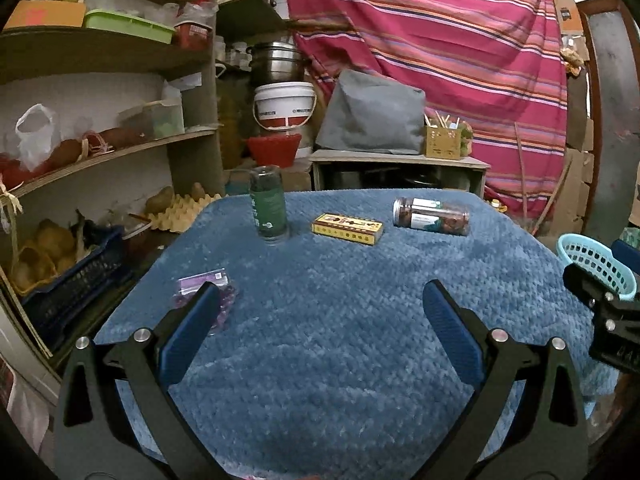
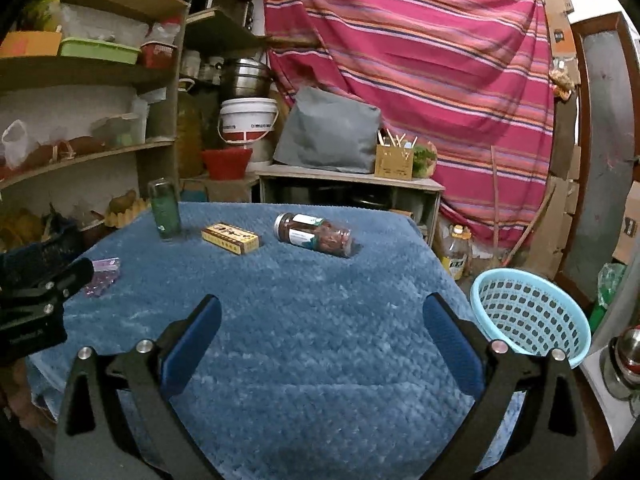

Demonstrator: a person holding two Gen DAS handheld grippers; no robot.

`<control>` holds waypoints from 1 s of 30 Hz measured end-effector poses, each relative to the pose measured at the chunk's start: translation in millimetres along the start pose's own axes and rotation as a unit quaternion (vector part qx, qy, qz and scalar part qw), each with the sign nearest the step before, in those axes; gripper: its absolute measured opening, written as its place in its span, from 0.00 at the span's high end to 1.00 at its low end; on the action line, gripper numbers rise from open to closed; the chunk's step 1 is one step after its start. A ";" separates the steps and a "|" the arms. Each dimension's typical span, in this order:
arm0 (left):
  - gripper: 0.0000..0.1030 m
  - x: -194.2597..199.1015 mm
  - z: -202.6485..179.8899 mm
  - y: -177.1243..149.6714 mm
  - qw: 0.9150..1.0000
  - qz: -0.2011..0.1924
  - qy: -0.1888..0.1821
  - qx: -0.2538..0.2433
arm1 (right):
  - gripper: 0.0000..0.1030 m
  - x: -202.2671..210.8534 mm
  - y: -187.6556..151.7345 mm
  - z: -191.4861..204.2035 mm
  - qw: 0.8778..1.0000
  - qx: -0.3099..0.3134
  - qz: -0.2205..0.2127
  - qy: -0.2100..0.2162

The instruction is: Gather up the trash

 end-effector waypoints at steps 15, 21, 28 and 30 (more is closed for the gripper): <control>0.05 -2.5 5.3 0.5 1.000 -0.001 -0.004 0.009 | 0.04 -2.8 -0.7 4.4 1.000 0.005 -0.002 -0.007; 0.05 -3.1 8.2 2.5 1.000 -0.002 -0.004 0.008 | 0.04 -6.9 -2.6 5.6 1.000 0.007 0.003 -0.003; 0.05 -4.1 8.8 3.4 1.000 -0.004 -0.001 0.004 | 0.04 -8.4 -2.9 5.2 1.000 0.006 0.004 -0.005; 0.05 -4.2 8.9 3.7 1.000 -0.008 0.002 0.003 | 0.04 -8.8 -3.3 5.1 1.000 0.005 0.003 -0.005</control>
Point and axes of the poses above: each gripper's, at about its wrist camera, not at the fingertips, and x roughly against the way its jaws point, z to its left, y to its top, the point moved 5 cm from there along -x, roughly the way its jaws point, and after that the axes turned 7 degrees about x, right-handed, at the moved point
